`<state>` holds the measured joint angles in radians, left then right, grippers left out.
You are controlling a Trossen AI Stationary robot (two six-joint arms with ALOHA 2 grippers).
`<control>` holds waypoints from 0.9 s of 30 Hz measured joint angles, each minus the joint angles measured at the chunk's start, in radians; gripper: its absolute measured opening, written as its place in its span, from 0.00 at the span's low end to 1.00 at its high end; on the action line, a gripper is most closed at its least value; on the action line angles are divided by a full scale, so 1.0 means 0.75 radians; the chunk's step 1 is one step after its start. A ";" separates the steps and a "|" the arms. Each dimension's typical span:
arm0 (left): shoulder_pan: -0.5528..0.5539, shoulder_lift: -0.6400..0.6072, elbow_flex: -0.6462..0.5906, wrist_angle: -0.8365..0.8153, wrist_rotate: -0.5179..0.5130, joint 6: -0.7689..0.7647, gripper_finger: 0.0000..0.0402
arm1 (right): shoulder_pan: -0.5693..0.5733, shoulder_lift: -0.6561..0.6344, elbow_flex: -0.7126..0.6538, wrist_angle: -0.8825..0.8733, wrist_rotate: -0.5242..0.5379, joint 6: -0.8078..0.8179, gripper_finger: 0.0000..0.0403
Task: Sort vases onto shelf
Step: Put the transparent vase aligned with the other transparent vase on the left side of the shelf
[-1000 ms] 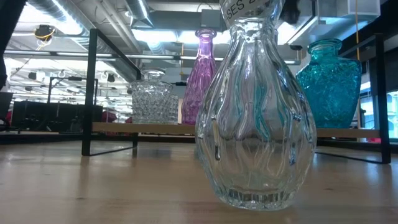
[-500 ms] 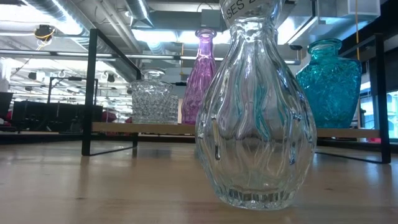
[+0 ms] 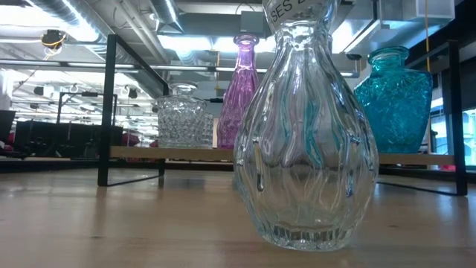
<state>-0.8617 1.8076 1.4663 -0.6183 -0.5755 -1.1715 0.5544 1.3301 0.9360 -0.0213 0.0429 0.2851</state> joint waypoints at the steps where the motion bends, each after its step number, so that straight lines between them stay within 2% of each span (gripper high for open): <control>1: 0.014 0.000 -0.040 0.072 -0.021 0.018 0.23 | 0.010 0.037 0.000 0.038 0.000 0.024 0.50; 4: 0.058 -0.001 -0.149 0.277 -0.043 0.108 0.23 | 0.045 0.147 0.000 0.130 0.033 0.063 0.50; 8: 0.104 -0.001 -0.250 0.476 -0.050 0.141 0.23 | 0.086 0.270 0.000 0.174 0.147 0.112 0.50; 15: 0.142 -0.002 -0.313 0.511 -0.055 0.142 0.23 | 0.108 0.445 0.061 0.209 0.184 0.152 0.50; 20: 0.183 -0.002 -0.355 0.612 -0.014 0.143 0.23 | 0.108 0.585 0.142 0.203 0.189 0.137 0.50; 27: 0.229 -0.002 -0.355 0.649 -0.008 0.145 0.23 | 0.100 0.727 0.246 0.200 0.327 0.136 0.50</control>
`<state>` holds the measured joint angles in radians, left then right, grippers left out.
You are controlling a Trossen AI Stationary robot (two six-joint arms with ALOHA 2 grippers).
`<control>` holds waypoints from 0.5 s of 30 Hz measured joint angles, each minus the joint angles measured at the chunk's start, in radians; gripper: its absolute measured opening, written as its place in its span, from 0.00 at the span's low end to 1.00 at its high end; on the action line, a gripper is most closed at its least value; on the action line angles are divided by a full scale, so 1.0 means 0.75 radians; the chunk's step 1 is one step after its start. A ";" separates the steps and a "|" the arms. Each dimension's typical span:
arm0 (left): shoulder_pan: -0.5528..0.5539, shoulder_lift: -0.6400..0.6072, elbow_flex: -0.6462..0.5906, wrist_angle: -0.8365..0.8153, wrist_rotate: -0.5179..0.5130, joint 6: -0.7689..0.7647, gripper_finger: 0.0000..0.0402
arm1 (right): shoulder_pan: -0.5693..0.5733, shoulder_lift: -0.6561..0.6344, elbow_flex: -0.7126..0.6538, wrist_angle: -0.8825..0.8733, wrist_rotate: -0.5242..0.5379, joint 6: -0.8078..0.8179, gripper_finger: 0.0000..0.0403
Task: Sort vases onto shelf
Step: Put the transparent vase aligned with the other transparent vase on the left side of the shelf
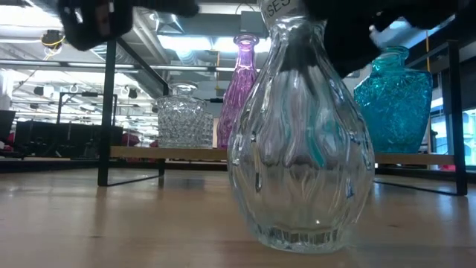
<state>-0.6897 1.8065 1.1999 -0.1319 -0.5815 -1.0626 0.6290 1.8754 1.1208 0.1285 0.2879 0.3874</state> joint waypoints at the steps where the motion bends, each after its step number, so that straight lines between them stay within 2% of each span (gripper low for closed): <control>1: 0.008 0.000 0.000 0.014 0.007 0.000 0.23 | -0.003 0.013 0.008 0.000 0.013 -0.001 0.50; 6: 0.013 0.010 0.000 0.036 0.027 0.001 0.23 | -0.023 0.076 0.047 0.012 0.022 0.026 0.50; 8: 0.010 0.010 0.000 0.038 0.025 0.001 0.23 | -0.031 0.087 0.062 0.016 0.028 0.038 0.47; 15: -0.051 0.010 0.000 -0.016 0.017 -0.043 0.23 | -0.043 0.096 0.091 0.172 0.096 0.028 0.17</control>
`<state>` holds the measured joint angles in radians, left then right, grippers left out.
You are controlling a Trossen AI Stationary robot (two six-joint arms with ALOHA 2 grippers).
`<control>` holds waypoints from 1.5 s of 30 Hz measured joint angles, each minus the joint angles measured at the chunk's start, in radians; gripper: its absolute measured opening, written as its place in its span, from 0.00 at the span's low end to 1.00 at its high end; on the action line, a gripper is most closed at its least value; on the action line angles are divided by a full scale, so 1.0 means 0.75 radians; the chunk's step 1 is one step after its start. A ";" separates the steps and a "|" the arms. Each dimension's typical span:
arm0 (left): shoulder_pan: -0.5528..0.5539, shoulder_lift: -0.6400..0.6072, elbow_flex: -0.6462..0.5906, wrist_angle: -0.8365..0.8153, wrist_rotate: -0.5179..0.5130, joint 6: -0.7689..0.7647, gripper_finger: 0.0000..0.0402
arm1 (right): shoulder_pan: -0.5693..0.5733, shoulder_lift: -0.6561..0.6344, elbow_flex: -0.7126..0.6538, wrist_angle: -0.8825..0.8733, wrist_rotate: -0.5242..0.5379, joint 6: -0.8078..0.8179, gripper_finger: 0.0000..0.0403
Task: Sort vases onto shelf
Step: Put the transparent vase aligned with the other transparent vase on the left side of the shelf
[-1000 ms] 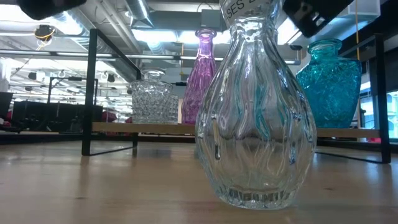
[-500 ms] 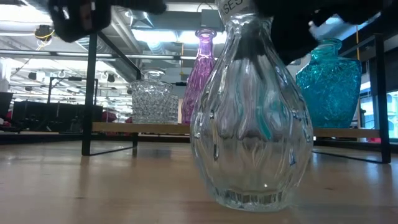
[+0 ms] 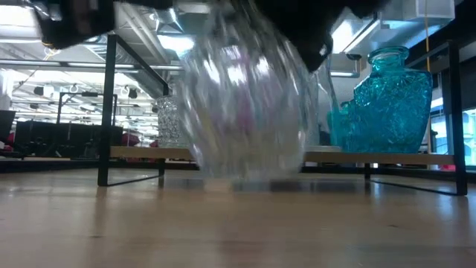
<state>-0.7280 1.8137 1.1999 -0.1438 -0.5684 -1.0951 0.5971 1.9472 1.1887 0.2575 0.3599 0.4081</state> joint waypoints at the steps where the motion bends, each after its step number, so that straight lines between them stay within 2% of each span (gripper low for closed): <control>1: -0.017 0.000 0.000 -0.010 -0.013 -0.016 0.23 | -0.004 0.000 0.001 0.019 -0.008 -0.001 0.16; 9: -0.195 0.000 0.000 -0.099 -0.208 -0.231 0.23 | -0.060 0.001 0.059 0.041 0.017 -0.026 0.16; 12: -0.257 0.000 0.000 -0.155 -0.257 -0.348 0.23 | -0.087 0.001 0.118 0.041 0.132 -0.094 0.16; 17: -0.325 0.000 0.000 -0.237 -0.336 -0.528 0.23 | -0.154 0.016 0.206 -0.011 0.404 -0.136 0.16; 19: -0.334 0.000 0.000 -0.247 -0.348 -0.571 0.23 | -0.189 0.034 0.248 -0.045 0.442 -0.136 0.16; 26: -0.326 0.000 0.000 -0.247 -0.353 -0.590 0.23 | -0.268 0.134 0.387 -0.027 0.470 -0.142 0.16; 32: -0.324 0.000 0.000 -0.245 -0.353 -0.591 0.23 | -0.274 0.228 0.486 -0.072 0.471 -0.129 0.16; 45: -0.329 0.000 0.000 -0.248 -0.347 -0.586 0.23 | -0.253 0.232 0.500 -0.304 0.558 0.021 0.16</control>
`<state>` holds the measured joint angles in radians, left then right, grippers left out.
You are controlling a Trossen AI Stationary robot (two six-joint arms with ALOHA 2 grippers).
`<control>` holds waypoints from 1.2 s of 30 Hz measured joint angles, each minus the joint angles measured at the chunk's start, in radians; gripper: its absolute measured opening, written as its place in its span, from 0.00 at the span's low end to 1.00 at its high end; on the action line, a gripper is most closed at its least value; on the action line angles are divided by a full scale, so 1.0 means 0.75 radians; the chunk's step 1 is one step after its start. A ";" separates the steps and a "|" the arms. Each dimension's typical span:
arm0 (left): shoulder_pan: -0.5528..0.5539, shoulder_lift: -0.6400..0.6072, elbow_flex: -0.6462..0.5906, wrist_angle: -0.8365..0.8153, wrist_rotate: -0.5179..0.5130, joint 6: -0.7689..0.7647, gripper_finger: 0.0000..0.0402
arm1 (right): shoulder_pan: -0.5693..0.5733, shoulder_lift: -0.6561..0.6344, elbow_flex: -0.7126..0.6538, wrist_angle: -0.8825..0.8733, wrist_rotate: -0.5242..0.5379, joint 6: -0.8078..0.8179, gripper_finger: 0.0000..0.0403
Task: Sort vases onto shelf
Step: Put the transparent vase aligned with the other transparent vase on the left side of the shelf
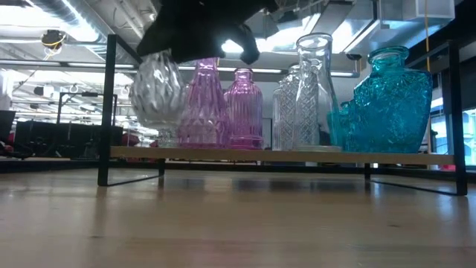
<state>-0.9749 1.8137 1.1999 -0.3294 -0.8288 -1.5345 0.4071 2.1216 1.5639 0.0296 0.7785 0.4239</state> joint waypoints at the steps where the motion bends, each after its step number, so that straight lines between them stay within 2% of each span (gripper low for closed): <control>1: 0.000 0.000 0.000 0.000 0.000 0.000 0.23 | 0.002 -0.002 0.000 -0.023 0.017 0.013 0.16; 6: 0.000 0.000 0.000 0.001 0.000 0.010 0.23 | 0.020 -0.008 0.000 -0.061 0.046 0.094 0.16; 11: 0.000 0.000 0.000 0.001 0.001 0.010 0.23 | 0.026 -0.011 0.000 0.182 -0.009 -0.059 0.16; 15: 0.000 0.000 0.000 0.001 0.001 0.011 0.23 | 0.001 -0.011 0.000 0.204 0.046 -0.089 0.16; 23: 0.000 0.000 0.000 0.015 0.001 0.011 0.23 | -0.080 -0.012 0.000 0.283 0.011 -0.127 0.16; 28: 0.000 0.000 0.000 0.021 0.001 0.011 0.23 | -0.099 -0.012 0.000 0.259 -0.008 -0.129 0.16; 36: 0.000 0.000 0.000 0.025 -0.006 0.011 0.23 | -0.063 -0.012 -0.001 0.149 0.053 -0.079 0.16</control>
<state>-0.9749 1.8137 1.1999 -0.3103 -0.8335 -1.5261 0.3595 2.1128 1.5635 0.1413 0.8181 0.3649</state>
